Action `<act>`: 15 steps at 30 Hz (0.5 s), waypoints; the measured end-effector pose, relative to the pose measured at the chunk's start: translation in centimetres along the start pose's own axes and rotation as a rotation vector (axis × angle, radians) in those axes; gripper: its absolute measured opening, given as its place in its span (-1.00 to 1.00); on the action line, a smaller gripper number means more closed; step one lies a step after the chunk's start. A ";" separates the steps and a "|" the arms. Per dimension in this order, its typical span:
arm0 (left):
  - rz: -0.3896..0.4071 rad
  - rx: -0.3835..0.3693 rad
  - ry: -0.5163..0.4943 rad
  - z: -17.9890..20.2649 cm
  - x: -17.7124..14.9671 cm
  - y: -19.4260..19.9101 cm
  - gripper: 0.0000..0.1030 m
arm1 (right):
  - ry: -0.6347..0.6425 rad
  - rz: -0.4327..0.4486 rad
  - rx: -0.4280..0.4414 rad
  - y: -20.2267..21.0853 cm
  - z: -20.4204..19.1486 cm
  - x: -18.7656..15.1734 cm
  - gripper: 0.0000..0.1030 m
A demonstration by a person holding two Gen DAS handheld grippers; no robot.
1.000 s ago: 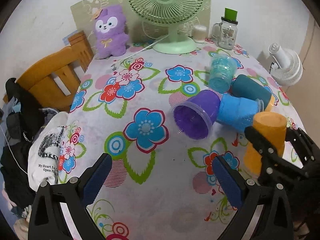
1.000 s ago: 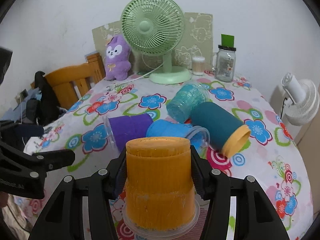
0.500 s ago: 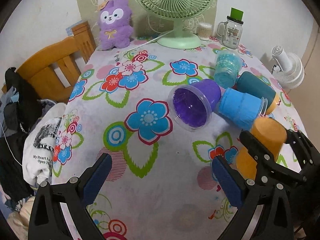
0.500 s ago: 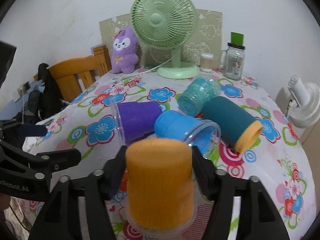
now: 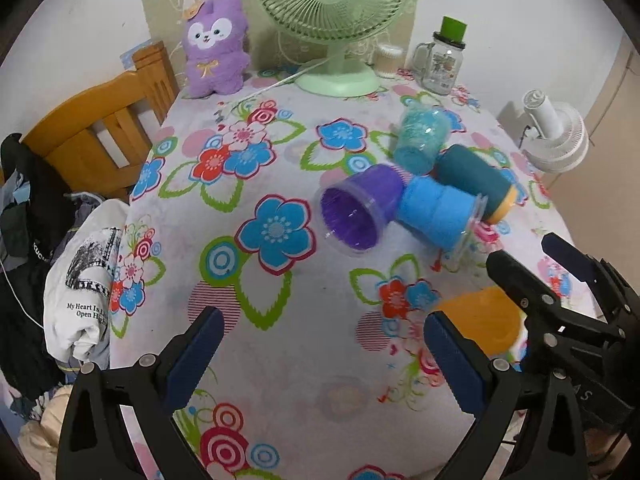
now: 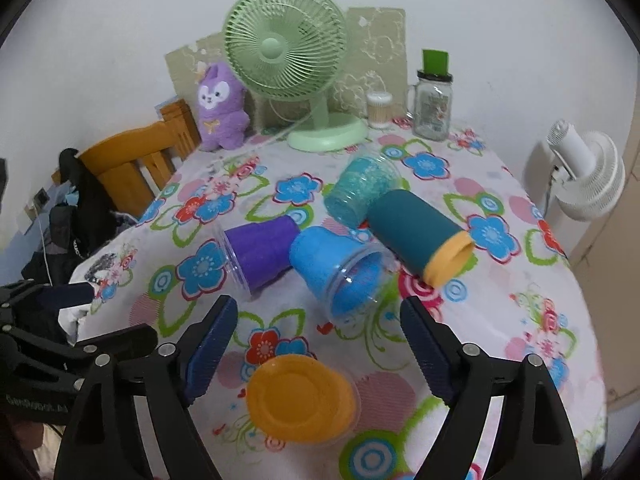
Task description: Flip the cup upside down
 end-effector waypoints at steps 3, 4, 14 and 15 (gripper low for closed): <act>0.002 -0.015 0.001 0.5 0.8 1.5 0.96 | 0.012 -0.039 -0.032 1.6 0.2 0.8 0.73; 0.007 -0.021 0.003 0.7 1.2 2.2 0.96 | 0.008 -0.043 -0.032 2.1 0.2 1.0 0.73; 0.030 -0.046 0.051 1.2 3.3 7.7 0.97 | -0.007 -0.065 -0.022 7.6 0.2 3.7 0.90; 0.034 -0.044 0.053 1.2 3.5 8.2 0.98 | -0.007 -0.067 -0.025 7.8 0.2 3.8 0.92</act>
Point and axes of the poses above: each gripper's, at about its wrist camera, not at the fingertips, and y roughly against the way its jaws point, z to its right, x to its top, the point moved 9 cm from there along -y, roughly the way its jaws point, and after that the axes turned 8 degrees about -y, right-handed, at the moved point
